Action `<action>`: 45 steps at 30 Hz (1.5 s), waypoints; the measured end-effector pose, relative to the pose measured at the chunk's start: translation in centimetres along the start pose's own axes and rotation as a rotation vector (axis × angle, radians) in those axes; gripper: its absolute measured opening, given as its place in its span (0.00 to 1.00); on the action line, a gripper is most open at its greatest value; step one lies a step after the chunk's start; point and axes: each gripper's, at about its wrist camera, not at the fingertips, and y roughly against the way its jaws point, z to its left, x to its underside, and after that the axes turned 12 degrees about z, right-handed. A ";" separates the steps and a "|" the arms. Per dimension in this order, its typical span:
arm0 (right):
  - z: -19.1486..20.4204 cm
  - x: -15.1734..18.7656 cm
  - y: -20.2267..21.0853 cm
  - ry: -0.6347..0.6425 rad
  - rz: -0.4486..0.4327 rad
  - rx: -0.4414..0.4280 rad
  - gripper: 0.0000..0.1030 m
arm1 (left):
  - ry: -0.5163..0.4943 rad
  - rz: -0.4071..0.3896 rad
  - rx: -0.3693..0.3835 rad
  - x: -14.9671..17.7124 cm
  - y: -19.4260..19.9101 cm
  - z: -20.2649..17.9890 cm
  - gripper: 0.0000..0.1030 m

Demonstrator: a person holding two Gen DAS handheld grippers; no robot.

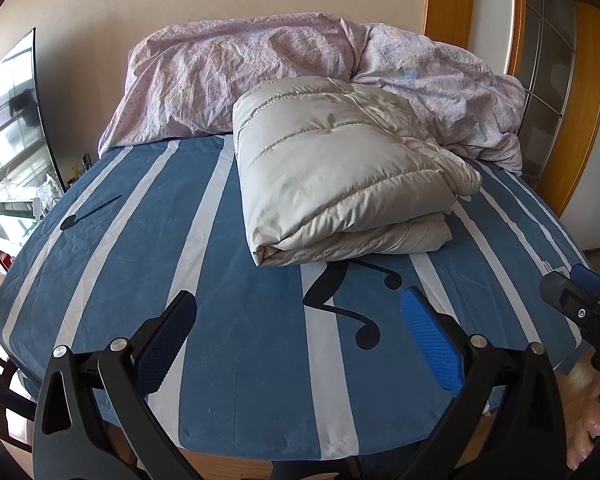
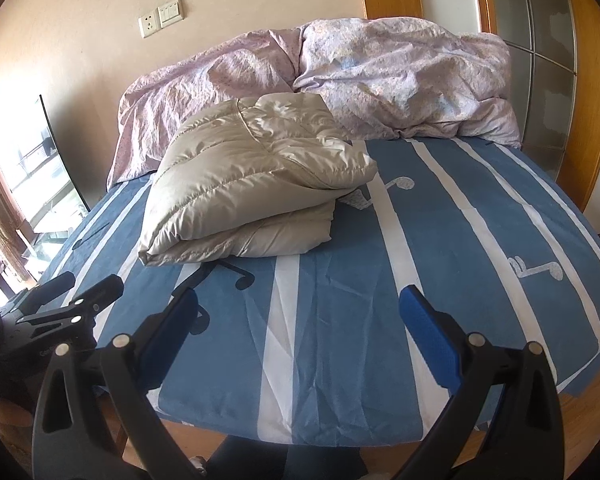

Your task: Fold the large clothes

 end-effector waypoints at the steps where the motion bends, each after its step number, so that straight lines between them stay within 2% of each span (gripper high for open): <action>1: 0.0 0.1 0.1 -0.001 0.001 -0.002 0.98 | 0.002 0.001 0.001 0.0 0.0 0.0 0.99; 7: 0.0 0.2 0.2 -0.010 0.005 -0.020 0.98 | 0.007 0.015 0.024 0.0 0.1 0.0 0.99; 17: -0.4 0.2 0.5 -0.042 0.014 -0.065 0.98 | 0.024 0.033 0.127 -0.1 0.5 0.0 0.99; 45: 0.2 0.5 2.3 -0.039 -0.020 -0.101 0.98 | 0.044 0.006 0.124 0.2 2.5 0.6 0.99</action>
